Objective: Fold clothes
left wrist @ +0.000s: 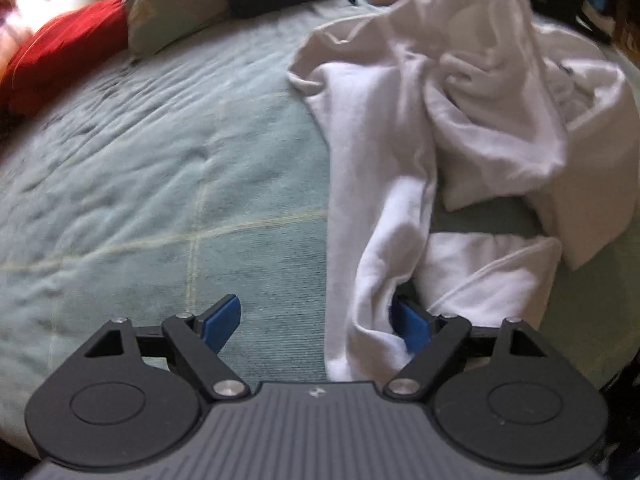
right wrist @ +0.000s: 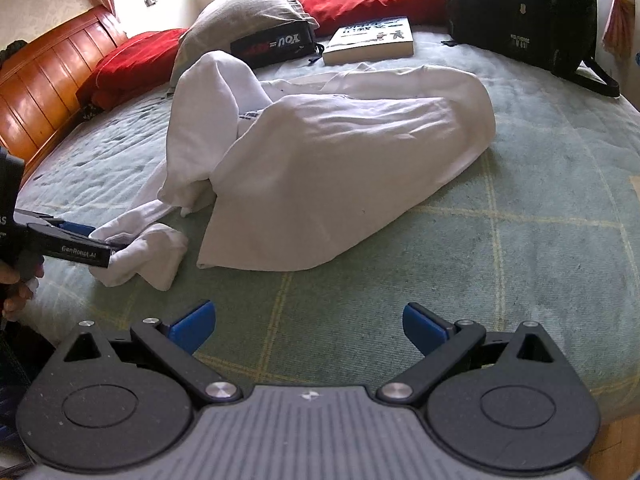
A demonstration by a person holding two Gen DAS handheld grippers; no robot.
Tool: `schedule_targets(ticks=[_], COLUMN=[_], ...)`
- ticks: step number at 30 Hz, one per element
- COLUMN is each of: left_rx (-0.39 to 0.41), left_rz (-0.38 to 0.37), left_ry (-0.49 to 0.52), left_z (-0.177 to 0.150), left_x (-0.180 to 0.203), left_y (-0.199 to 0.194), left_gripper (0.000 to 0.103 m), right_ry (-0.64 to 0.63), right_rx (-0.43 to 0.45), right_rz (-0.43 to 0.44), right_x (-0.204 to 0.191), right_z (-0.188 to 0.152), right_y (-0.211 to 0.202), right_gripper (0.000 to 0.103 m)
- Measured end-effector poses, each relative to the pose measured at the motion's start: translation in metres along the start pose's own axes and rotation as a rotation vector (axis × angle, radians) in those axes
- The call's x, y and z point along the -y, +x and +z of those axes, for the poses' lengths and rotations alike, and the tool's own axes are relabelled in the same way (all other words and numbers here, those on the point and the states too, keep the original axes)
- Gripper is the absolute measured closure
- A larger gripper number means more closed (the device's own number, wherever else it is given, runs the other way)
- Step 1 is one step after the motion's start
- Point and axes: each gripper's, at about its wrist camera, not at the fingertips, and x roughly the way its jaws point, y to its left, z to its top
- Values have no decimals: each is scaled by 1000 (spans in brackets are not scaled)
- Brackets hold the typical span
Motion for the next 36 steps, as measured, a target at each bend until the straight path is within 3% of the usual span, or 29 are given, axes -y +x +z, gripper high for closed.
schedule_targets(ticks=[5,7,10,11,16,24,31,36], left_rx=[59,56,13,12,45,82,90,87], left_rz=[201,159,18,25,191,334,431,459], left_ry=[19,6,22,24,18,-9,-72,-124], left_z=[1,1,-2,-3,-2,8,24,34], left_x=[-3,-6,-3,-1,-8,-44,-92,-127], left_y=[-1,-3,-1,0,3,11,26,31], left_gripper=[17,19,18,18,16,16,16,16], right_ry=[3,9,9,6,-15,-8,-7,-3], right_rx=[6,7,0,-2,-1,5,-6,-20], right_rz=[-6,-5,4,6,11,12,-9,-28], right_x=[2,3,1,1,-4,-4,-4,-3], right_z=[0,0,1,0,-1,0,2,4], right_y=[-2,-1,2,3,-1,0,4,9], right_gripper=[1,1,1,1,1,1,1,1])
